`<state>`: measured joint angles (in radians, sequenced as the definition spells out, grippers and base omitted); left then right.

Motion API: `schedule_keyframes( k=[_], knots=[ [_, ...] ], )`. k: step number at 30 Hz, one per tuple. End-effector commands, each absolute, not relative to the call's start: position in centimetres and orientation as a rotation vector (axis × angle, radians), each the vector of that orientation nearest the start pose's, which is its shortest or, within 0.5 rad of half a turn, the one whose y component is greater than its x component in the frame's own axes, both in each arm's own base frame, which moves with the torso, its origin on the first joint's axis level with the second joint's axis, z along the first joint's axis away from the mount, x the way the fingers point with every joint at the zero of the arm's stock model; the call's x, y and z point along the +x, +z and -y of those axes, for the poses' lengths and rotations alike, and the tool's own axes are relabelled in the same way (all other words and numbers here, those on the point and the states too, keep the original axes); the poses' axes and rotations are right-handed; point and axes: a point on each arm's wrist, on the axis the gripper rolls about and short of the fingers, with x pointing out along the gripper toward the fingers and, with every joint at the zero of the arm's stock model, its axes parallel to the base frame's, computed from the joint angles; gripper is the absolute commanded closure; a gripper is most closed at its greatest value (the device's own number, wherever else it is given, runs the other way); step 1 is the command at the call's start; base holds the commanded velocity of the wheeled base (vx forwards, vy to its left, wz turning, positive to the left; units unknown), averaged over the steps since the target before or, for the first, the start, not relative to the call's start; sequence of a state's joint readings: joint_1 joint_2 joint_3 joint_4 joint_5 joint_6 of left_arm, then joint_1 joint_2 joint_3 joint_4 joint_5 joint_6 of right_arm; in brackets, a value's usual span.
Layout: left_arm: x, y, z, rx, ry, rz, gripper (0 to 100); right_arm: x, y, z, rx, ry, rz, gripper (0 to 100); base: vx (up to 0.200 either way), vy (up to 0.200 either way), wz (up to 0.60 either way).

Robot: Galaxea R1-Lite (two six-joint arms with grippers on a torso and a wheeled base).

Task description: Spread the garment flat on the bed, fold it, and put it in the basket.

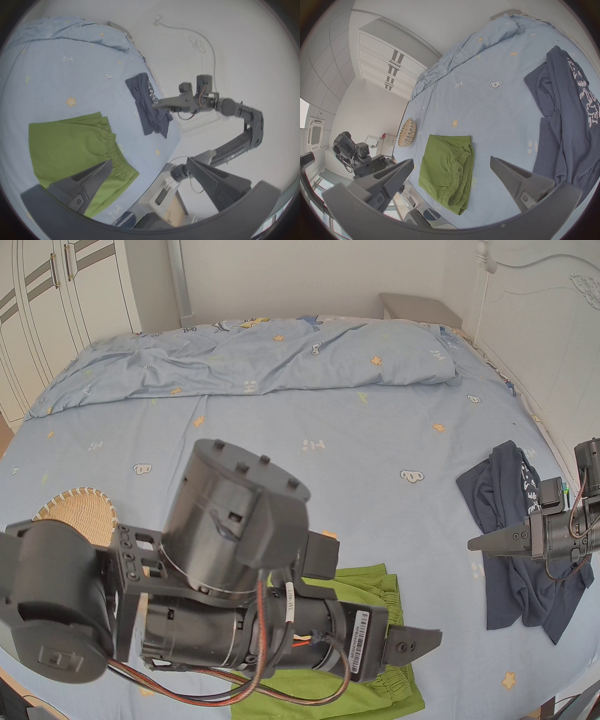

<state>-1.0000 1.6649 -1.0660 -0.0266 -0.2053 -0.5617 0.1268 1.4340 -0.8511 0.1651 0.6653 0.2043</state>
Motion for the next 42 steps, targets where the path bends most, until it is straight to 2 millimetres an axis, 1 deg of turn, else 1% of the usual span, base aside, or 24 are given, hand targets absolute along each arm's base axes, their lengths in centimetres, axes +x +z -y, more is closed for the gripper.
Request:
schedule_keyframes(
  k=[1, 3, 5, 6, 7, 8, 9, 10, 11, 12, 13, 14, 15, 17, 18, 19, 22, 29, 36, 42],
  knots=[
    [16.1, 19.6, 25.6, -0.341, -0.936, -0.884, 0, 21.4, 19.8, -4.1, 0.39, 0.678, -0.815, 0, 0.0, 0.0, 0.0],
    [17.1, 18.9, 24.7, -0.387, -0.874, -0.901, 0, 21.4, 19.9, -4.1, 0.39, 0.678, -0.813, 0, 0.0, 0.0, 0.0],
    [18.6, 17.8, 22.8, -0.423, -0.78, -0.927, 0, 21.4, 19.9, -4.1, 0.389, 0.677, -0.81, 0, 0.0, 0.0, 0.0],
    [18.7, 17.8, 22.7, -0.425, -0.776, -0.93, 0, 21.4, 19.9, -4.1, 0.389, 0.677, -0.81, 0, 0.0, 0.0, 0.0],
    [19.9, 16.7, 20.9, -0.449, -0.723, -0.967, 0, 21.4, 20.0, -4.1, 0.389, 0.679, -0.807, 0, 0.0, 0.0, 0.0],
    [20.5, 15.8, 19.5, -0.468, -0.693, -1.0, 0, 21.3, 20.1, -4.1, 0.387, 0.682, -0.803, 0, 0.0, 0.0, 0.0],
    [20.5, 15.8, 19.5, -0.468, -0.693, -1.0, 0, 21.3, 20.1, -4.1, 0.387, 0.682, -0.803, 0, 0.0, 0.0, 0.0],
    [21.2, 14.4, 17.1, -0.504, -0.646, -1.054, 0, 21.3, 20.1, -4.1, 0.388, 0.681, -0.802, 0, 0.0, 0.0, 0.0],
    [21.4, 13.4, 15.2, -0.545, -0.623, -1.091, 0, 21.2, 20.2, -4.1, 0.388, 0.682, -0.8, 0, 0.0, 0.0, 0.0],
    [21.6, 12.6, 13.6, -0.585, -0.617, -1.117, 0, 21.2, 20.2, -4.1, 0.387, 0.683, -0.799, 0, 0.0, 0.0, 0.0],
    [21.6, 11.8, 12.7, -0.608, -0.62, -1.133, 0, 21.1, 20.3, -4.1, 0.386, 0.684, -0.796, 0, 0.0, 0.0, 0.0],
    [21.6, 11.8, 12.5, -0.612, -0.621, -1.132, 0, 21.1, 20.3, -4.1, 0.386, 0.685, -0.796, 0, 0.0, 0.0, 0.0],
    [21.6, 10.9, 11.2, -0.629, -0.64, -1.122, 0, 21.0, 20.3, -4.1, 0.385, 0.686, -0.795, 0, 0.0, 0.0, 0.0],
    [22.2, 9.1, 9.9, -0.623, -0.652, -1.091, 0, 20.9, 20.4, -4.3, 0.39, 0.69, -0.796, 0, 0.0, 0.0, 0.0],
    [22.3, 9.0, 9.8, -0.622, -0.652, -1.085, 0, 20.8, 20.4, -4.3, 0.39, 0.691, -0.797, 0, 0.0, 0.0, 0.0],
    [22.6, 7.9, 9.3, -0.616, -0.646, -1.075, 0, 20.7, 20.5, -4.4, 0.389, 0.696, -0.792, 0, 0.0, 0.0, 0.0],
    [23.1, 6.2, 9.4, -0.615, -0.634, -1.091, 0, 20.8, 20.5, -4.4, 0.389, 0.696, -0.795, 0, 0.0, 0.0, 0.0],
    [23.8, 3.9, 10.0, -0.61, -0.625, -1.145, 0, 20.9, 20.3, -4.4, 0.39, 0.696, -0.802, 0, 0.0, 0.0, 0.0],
    [23.5, 3.8, 10.9, -0.596, -0.656, -1.154, 0, 20.9, 20.2, -4.4, 0.391, 0.695, -0.805, 0, 0.0, 0.0, 0.0],
    [23.6, 4.1, 10.7, -0.605, -0.653, -1.14, 0, 20.9, 20.1, -4.6, 0.389, 0.702, -0.813, 0, 0.0, 0.0, 0.0]
  ],
)
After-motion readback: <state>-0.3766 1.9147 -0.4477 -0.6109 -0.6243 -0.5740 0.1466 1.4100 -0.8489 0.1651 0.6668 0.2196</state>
